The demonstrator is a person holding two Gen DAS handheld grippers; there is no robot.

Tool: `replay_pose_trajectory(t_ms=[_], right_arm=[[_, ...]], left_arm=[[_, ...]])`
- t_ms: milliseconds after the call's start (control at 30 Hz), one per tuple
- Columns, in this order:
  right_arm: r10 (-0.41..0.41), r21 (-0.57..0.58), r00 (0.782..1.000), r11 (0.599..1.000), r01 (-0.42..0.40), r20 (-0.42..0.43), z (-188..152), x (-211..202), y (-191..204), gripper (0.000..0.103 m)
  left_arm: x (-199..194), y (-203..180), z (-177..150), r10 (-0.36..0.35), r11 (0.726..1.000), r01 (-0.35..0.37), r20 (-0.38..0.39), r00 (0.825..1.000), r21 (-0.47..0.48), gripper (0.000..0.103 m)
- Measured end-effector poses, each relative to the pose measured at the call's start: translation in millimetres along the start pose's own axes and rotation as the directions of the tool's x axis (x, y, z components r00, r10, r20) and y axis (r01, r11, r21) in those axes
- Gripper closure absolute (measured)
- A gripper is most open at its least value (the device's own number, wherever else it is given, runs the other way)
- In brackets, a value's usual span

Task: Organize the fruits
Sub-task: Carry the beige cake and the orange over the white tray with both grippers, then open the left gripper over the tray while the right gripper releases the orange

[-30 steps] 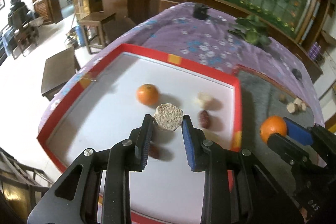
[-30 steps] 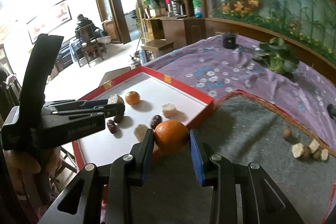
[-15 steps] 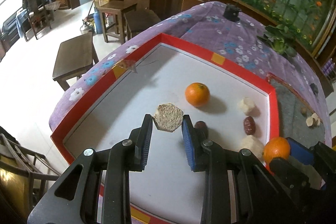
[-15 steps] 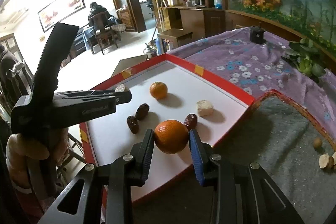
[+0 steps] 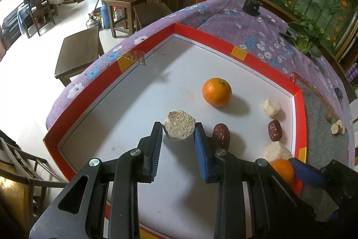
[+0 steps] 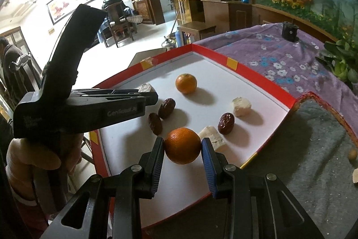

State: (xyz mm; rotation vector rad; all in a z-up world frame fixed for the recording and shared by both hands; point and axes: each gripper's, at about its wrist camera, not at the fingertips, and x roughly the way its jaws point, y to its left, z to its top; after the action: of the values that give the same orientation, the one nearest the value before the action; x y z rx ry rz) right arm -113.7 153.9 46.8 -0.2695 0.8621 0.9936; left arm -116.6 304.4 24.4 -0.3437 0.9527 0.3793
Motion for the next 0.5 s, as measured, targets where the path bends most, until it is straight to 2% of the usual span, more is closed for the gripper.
replay_pose_trajectory(t_ms=[400, 500], right_arm=[[-0.004, -0.069, 1.0, 0.998, 0.002, -0.027, -2, 9, 16, 0.07], [-0.004, -0.061, 1.0, 0.998, 0.002, -0.027, -5, 11, 15, 0.07]], left_arm=[[2, -3, 0, 0.024, 1.0, -0.024, -0.01, 1.0, -0.008, 0.075], [2, -3, -2, 0.031, 1.0, -0.031, -0.012, 0.999, -0.007, 0.065]])
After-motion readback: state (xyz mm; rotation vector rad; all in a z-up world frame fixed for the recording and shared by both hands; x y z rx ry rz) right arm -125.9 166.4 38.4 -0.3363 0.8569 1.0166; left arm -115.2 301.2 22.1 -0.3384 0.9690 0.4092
